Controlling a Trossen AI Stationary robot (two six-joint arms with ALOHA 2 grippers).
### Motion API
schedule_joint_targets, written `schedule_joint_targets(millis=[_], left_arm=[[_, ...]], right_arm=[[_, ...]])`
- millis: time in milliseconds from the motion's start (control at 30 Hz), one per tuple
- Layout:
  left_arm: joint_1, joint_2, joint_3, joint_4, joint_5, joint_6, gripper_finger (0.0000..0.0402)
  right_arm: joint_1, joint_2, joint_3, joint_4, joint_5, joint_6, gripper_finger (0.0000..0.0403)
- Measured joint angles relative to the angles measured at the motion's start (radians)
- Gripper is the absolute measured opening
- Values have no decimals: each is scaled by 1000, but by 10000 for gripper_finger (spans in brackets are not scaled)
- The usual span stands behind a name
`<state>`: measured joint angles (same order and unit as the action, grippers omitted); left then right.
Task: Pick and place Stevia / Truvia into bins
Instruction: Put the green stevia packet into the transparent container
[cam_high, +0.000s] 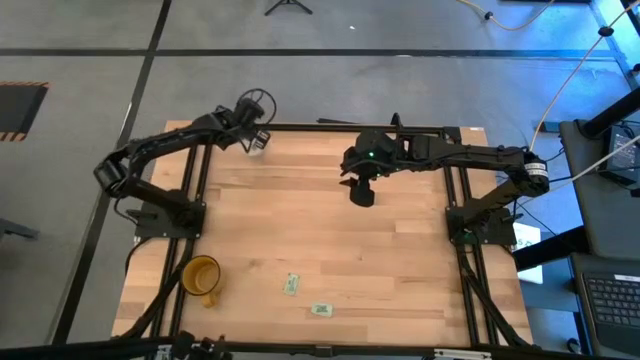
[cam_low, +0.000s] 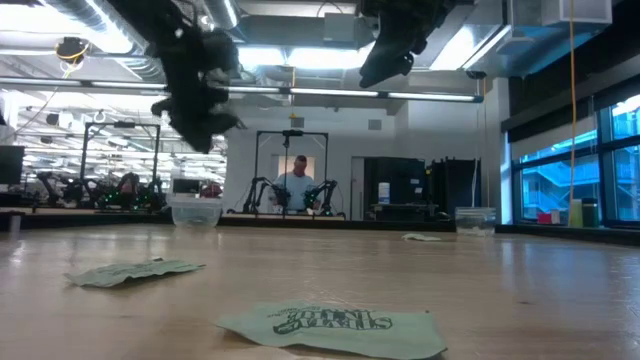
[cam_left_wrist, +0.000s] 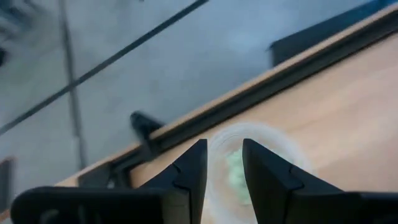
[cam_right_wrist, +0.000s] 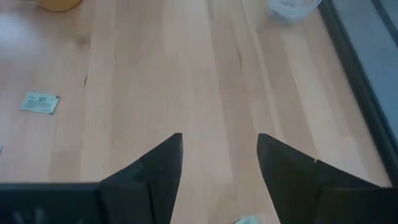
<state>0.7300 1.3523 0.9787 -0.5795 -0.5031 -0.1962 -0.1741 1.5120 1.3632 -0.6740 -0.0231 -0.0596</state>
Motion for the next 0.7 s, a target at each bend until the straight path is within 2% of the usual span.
schedule_joint_targets(millis=[100, 200, 300, 367, 433, 567, 700], left_arm=[[-2, -43, 26, 3, 131, 0, 97], [-12, -79, 30, 47, 307, 3, 97], [-37, -98, 30, 87, 481, 50, 97], [-71, -97, 30, 108, 558, 82, 97], [-110, -95, 30, 120, 590, 115, 97], [-193, -74, 29, 158, 585, 132, 97], [-251, -41, 29, 196, 585, 132, 97]], right_arm=[[3, 0, 0, -94, -17, -44, 209], [3, 0, -4, -214, -20, -83, 209], [3, -2, -53, -241, -23, -104, 209], [2, -1, -101, -236, -23, -110, 209], [2, -2, -169, -181, -23, -126, 209], [-9, 0, -320, 26, -22, -88, 209], [-32, 0, -430, 184, 59, -61, 209]])
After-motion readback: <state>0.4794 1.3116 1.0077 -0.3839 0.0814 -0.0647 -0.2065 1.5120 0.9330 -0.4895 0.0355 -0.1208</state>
